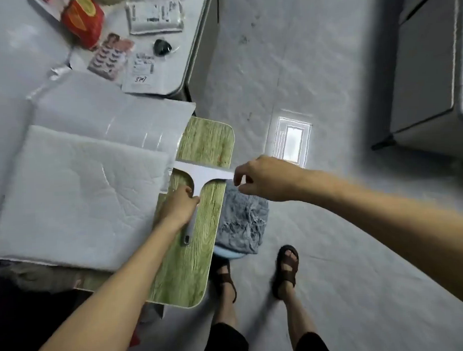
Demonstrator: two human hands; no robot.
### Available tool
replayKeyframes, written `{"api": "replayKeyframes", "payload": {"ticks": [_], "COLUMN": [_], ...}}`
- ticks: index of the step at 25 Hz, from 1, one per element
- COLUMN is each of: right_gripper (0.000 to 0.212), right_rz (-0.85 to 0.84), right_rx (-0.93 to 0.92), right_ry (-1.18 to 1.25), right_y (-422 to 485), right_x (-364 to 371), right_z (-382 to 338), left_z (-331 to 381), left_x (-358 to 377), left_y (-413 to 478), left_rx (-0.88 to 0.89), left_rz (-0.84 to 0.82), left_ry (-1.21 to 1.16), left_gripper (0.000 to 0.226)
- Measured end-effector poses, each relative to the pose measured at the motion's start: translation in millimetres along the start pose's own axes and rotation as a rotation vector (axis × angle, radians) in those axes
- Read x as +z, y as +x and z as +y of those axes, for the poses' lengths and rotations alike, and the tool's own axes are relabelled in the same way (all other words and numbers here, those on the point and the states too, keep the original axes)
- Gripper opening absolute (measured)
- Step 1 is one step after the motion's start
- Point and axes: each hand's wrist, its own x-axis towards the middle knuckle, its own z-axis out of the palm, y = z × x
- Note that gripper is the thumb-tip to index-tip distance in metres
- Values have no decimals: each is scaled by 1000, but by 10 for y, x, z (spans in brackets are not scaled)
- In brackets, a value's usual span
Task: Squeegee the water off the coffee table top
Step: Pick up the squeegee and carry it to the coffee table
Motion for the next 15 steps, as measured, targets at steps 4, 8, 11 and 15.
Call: {"api": "replayKeyframes", "payload": {"ticks": [4,8,11,15], "right_gripper": [23,23,24,27], "right_rz": [-32,-36,-32,-14], "right_rx": [57,105,137,208], "right_ry": [56,136,156,170], "right_y": [434,521,376,-37], "right_x": [441,662,649,414], "right_z": [119,309,510,693], "left_z": [-338,-418,-225,502], "left_x": [345,490,421,177], "left_y": [484,677,623,285], "left_rx": [-14,20,70,184], "left_rz": [-31,-94,-149,-316], "left_ry": [159,151,242,64], "left_gripper": [48,33,22,32]}}
